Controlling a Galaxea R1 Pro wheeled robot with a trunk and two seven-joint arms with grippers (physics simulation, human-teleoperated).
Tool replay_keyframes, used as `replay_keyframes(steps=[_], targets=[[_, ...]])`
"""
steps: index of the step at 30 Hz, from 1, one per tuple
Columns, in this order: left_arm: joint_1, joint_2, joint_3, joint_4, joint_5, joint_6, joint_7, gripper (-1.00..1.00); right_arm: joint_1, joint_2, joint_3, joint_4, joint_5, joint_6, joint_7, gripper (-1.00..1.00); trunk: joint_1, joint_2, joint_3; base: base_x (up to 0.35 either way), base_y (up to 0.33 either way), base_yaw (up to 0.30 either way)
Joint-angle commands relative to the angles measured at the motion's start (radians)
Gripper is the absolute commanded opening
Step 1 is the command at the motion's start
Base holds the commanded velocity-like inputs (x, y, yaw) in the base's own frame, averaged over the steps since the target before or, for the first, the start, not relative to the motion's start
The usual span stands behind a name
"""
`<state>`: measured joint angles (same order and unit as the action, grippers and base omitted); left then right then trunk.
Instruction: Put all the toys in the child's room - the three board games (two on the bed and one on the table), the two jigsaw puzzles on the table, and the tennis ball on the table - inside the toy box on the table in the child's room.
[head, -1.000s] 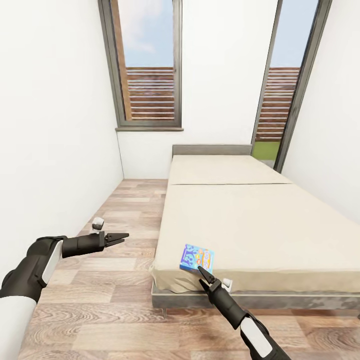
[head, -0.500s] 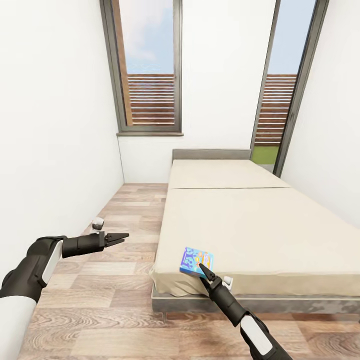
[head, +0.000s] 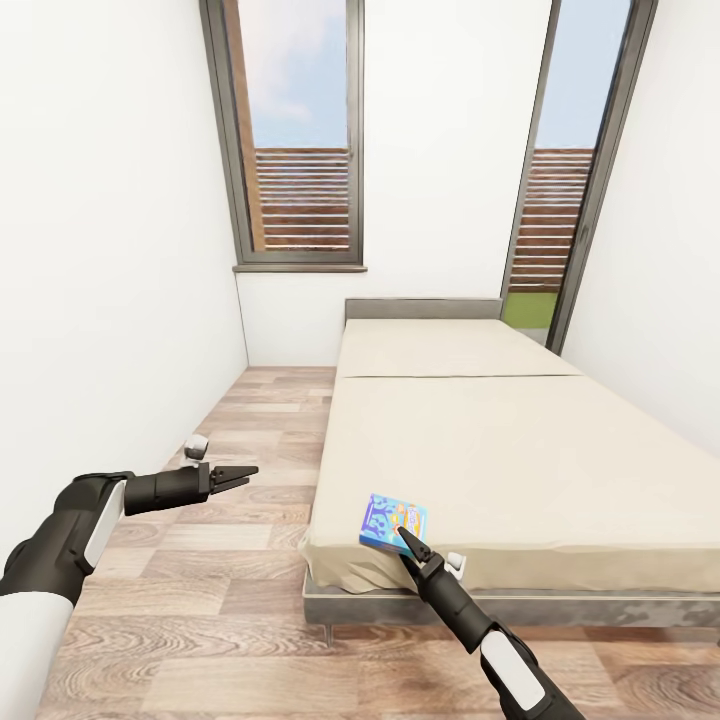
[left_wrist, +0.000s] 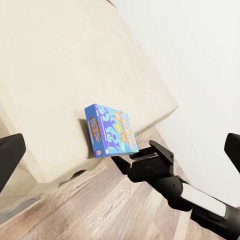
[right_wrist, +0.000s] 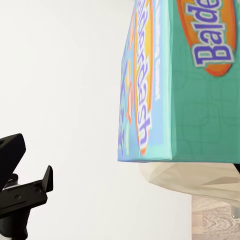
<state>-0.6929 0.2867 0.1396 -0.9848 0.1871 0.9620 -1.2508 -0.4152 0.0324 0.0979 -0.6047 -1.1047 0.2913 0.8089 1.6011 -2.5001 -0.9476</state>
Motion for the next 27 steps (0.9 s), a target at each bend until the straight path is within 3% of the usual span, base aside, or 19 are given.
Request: replay_keyframes(steps=[1, 27], targets=[[0.0, 0.0, 0.0, 0.0, 0.003, 0.007, -0.001, 1.0, -0.001, 0.0, 0.001, 0.0, -0.011, 0.009, 0.001, 1.0, 0.0, 0.0, -0.001, 0.0, 0.0, 0.0], [0.0, 0.0, 0.0, 0.0, 0.003, 0.007, -0.001, 1.0, -0.001, 0.0, 0.001, 0.0, -0.011, 0.009, 0.001, 1.0, 0.0, 0.0, -0.001, 0.0, -0.013, 0.0]])
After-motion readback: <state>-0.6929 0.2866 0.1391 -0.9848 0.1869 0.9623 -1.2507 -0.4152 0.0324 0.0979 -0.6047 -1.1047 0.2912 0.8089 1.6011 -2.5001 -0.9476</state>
